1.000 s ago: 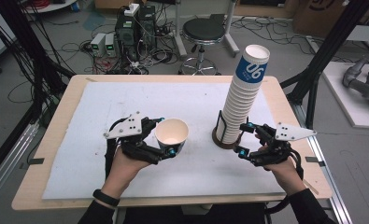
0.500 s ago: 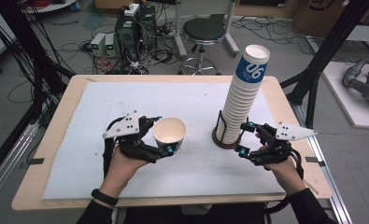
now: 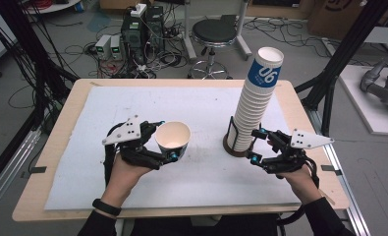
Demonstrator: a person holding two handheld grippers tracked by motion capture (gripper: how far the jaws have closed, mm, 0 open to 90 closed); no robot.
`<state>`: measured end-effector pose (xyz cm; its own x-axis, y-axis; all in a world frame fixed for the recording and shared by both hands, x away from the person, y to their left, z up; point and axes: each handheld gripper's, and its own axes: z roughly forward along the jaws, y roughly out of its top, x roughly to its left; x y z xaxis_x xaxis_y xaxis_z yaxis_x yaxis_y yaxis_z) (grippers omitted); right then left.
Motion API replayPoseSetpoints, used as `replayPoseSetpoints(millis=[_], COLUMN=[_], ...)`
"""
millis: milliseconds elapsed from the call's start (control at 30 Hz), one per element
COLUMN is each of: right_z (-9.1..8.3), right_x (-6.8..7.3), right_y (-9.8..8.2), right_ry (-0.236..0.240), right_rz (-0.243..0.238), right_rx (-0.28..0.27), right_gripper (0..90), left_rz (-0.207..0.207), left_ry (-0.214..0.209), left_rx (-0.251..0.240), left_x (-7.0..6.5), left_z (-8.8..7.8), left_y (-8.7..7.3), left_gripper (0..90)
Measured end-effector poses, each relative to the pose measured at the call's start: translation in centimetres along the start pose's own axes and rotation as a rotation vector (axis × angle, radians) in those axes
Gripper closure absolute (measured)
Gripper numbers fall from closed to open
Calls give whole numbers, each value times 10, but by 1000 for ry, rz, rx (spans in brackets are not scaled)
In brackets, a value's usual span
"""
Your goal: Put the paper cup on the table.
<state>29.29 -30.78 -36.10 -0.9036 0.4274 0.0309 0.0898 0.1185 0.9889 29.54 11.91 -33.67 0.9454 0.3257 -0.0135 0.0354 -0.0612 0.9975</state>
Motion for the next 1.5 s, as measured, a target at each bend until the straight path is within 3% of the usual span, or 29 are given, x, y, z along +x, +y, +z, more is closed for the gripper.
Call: replayPoseSetpoints(millis=[300, 667, 967, 1500], right_z=[0, 1, 0, 0], right_x=[-1, -1, -1, 0], right_y=[0, -1, -1, -1], right_ry=[-14, -9, -13, -17], right_rz=[14, 24, 23, 26], right_rx=[7, 19, 16, 24], right_gripper=[192, 189, 189, 189], left_rz=[-1, -4, 6, -45], left_ry=[13, 92, 184, 359], left_rx=[-6, -7, -6, -18], left_x=[2, 13, 20, 51], left_z=[-4, -16, -23, -31], left_y=[1, -2, -5, -24], left_gripper=[218, 215, 216, 215])
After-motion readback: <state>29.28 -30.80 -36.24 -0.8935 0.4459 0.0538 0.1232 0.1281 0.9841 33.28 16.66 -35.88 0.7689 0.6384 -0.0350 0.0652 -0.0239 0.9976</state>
